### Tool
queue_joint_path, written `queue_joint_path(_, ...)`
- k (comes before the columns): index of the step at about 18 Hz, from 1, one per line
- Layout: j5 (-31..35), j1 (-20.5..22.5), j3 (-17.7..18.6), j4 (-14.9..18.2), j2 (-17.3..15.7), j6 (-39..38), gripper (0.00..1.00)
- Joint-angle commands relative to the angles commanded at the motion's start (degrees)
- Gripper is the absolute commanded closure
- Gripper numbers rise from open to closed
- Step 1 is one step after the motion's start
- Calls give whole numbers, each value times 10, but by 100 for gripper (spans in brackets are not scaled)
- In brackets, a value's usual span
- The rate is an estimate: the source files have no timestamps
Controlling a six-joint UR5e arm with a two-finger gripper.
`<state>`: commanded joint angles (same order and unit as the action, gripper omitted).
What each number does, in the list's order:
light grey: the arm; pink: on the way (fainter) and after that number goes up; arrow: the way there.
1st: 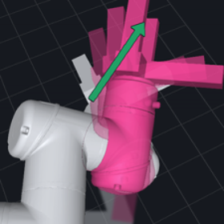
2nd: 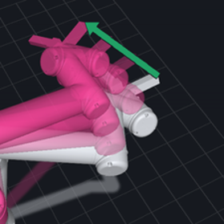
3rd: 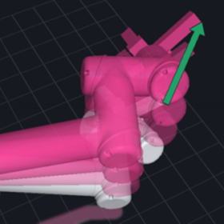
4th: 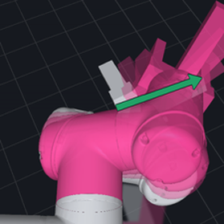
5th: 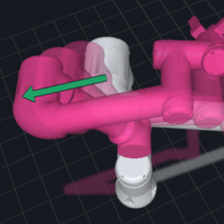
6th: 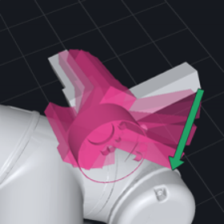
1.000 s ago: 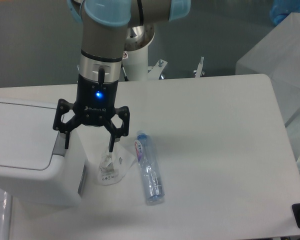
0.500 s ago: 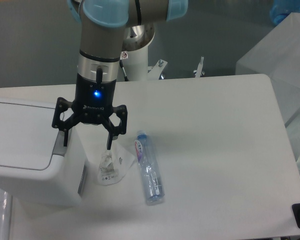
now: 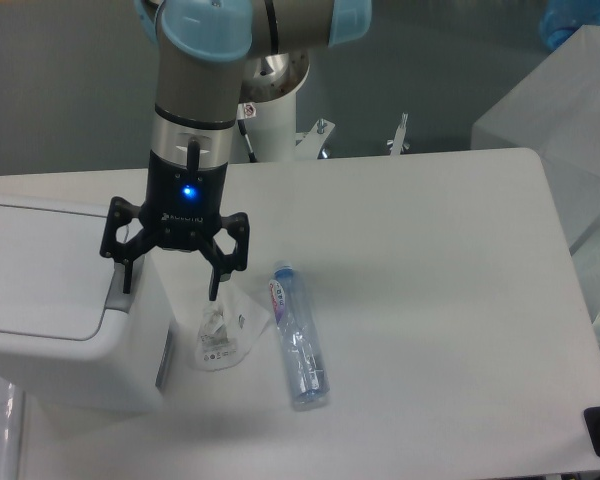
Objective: Open the trash can
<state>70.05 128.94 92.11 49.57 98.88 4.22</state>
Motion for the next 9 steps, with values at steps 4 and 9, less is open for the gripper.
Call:
queue_joint_path(4,0,-1,4,-4,0,1,0)
queue_joint_path(9,1,-1,6,-4,1,1,0)
